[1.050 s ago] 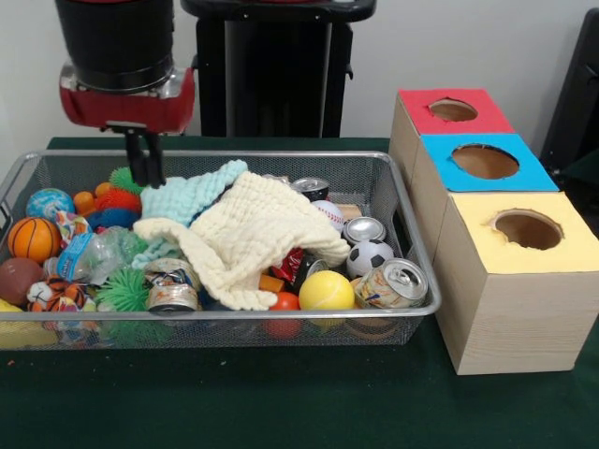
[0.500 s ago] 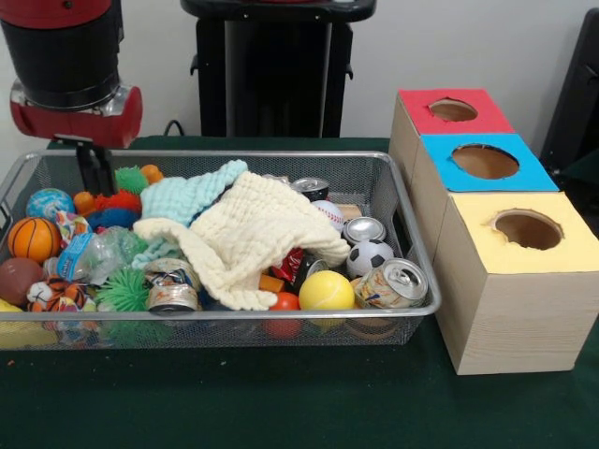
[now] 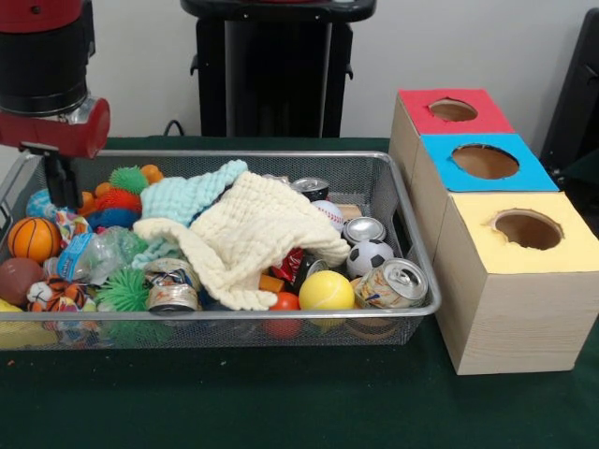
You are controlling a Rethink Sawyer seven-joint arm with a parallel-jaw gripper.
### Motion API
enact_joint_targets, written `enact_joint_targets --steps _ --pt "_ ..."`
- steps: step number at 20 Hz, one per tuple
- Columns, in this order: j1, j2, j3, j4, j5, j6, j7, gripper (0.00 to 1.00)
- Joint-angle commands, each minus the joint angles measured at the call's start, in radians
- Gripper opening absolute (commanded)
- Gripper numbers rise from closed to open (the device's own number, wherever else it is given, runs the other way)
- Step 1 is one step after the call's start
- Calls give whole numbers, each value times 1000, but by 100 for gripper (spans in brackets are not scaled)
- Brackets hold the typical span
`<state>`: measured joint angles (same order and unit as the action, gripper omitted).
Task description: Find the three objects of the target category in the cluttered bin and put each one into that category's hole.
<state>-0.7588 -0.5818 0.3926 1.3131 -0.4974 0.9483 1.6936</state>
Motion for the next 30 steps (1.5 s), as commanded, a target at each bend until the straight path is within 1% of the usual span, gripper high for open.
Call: enact_joint_targets --steps 1,6,10,14,17,22,30 --pt "-24 25 -11 111 -54 -77 -93 0" --pt "-9 31 -18 92 -62 -68 -85 0" --pt "-20 39 -14 94 -64 -77 -96 0" --pt "-32 43 -8 94 -89 -110 -126 0" --pt "-32 46 -10 93 -96 -114 -120 0" --pt "-43 40 -8 109 -91 -123 -105 0" --pt "-43 43 -4 102 -86 -112 -106 0"
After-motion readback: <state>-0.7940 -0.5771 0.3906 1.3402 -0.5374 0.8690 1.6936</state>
